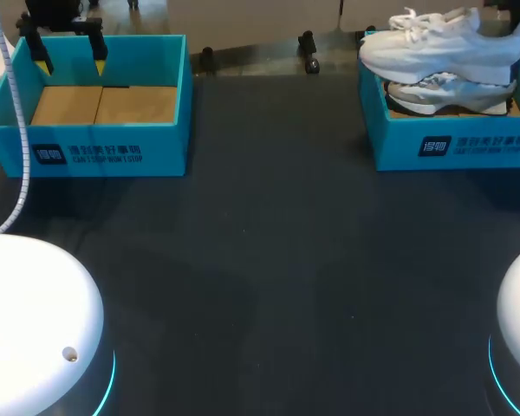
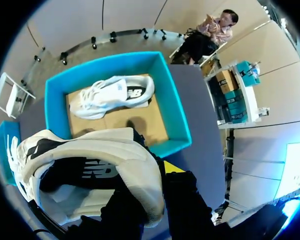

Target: Take the shoe out of the shoebox, open the shoe tongue, remove and reinsert the insole, then place the shoe into the shoebox

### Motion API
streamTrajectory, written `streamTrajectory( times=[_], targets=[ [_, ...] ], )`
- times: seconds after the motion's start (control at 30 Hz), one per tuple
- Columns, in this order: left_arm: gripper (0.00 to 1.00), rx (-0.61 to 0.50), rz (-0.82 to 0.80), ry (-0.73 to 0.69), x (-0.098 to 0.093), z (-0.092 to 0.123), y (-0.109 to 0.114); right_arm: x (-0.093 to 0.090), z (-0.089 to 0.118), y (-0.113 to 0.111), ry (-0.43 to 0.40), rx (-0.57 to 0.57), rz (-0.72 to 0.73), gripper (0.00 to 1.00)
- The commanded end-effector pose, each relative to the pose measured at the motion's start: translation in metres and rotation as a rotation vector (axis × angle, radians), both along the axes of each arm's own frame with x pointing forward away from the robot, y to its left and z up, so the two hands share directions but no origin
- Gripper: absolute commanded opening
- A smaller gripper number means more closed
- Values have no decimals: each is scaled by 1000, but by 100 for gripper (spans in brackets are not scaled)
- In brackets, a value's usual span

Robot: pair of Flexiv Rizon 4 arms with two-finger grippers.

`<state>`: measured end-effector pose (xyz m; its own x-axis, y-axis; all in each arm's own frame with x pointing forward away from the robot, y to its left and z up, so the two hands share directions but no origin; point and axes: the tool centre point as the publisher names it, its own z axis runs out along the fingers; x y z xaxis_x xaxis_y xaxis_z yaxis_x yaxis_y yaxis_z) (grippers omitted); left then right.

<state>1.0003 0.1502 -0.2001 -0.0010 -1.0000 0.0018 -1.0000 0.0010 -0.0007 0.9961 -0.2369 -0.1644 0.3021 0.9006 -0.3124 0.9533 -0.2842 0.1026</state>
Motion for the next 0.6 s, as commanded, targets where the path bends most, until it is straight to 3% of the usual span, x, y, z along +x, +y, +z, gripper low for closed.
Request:
streamTrajectory(
  times=[0.03, 0.6],
  targets=[
    [100, 1, 0, 0, 0, 0, 0, -33, 5, 24, -55, -22, 8, 0],
    [100, 1, 0, 0, 0, 0, 0, -120, 15, 104, -59, -32, -7, 0]
  ],
)
